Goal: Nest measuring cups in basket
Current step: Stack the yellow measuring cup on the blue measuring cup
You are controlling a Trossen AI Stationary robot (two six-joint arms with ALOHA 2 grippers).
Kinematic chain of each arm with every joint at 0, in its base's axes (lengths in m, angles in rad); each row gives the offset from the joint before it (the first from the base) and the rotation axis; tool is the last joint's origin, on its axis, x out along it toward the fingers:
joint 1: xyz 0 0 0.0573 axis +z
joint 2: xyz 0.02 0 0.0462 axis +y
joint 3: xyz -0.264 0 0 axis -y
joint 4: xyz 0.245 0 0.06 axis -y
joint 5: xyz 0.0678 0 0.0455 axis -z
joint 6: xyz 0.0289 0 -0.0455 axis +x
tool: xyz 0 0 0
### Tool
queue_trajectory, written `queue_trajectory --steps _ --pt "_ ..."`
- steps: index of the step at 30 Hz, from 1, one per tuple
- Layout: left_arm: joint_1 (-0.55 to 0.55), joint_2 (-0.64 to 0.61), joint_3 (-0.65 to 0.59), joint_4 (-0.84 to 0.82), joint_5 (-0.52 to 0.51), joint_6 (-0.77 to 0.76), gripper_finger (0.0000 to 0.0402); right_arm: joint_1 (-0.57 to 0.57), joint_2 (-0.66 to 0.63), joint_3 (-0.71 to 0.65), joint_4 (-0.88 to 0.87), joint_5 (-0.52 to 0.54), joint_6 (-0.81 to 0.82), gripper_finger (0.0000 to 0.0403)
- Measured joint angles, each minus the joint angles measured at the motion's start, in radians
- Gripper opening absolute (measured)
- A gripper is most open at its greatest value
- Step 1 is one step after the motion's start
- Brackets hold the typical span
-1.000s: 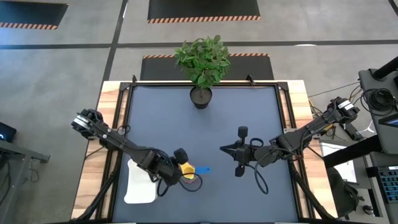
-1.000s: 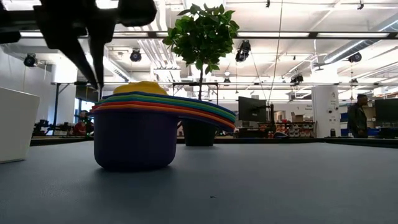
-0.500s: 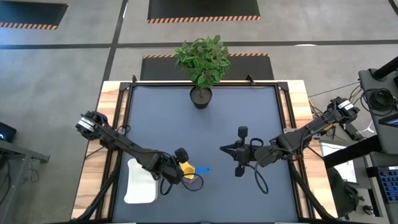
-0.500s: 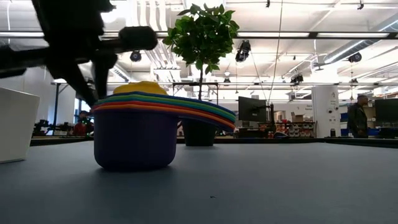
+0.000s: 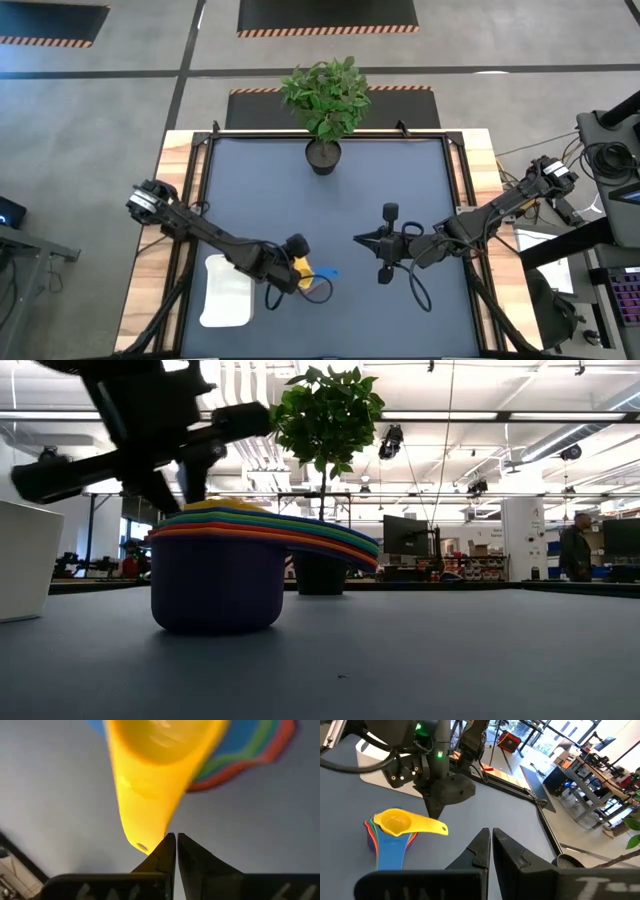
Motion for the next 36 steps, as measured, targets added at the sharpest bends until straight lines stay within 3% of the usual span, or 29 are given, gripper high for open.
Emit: queue_trajectory --steps 32,36 --pt "0.002 -0.002 0.002 0.313 -0.053 0.228 0.0000 0.000 0.000 0.000 -0.001 0.000 0.000 0.0009" --pt "0.002 -0.009 0.002 0.322 -0.118 0.238 0.0000 0.000 0.000 0.000 -0.002 0.000 0.000 0.0009"
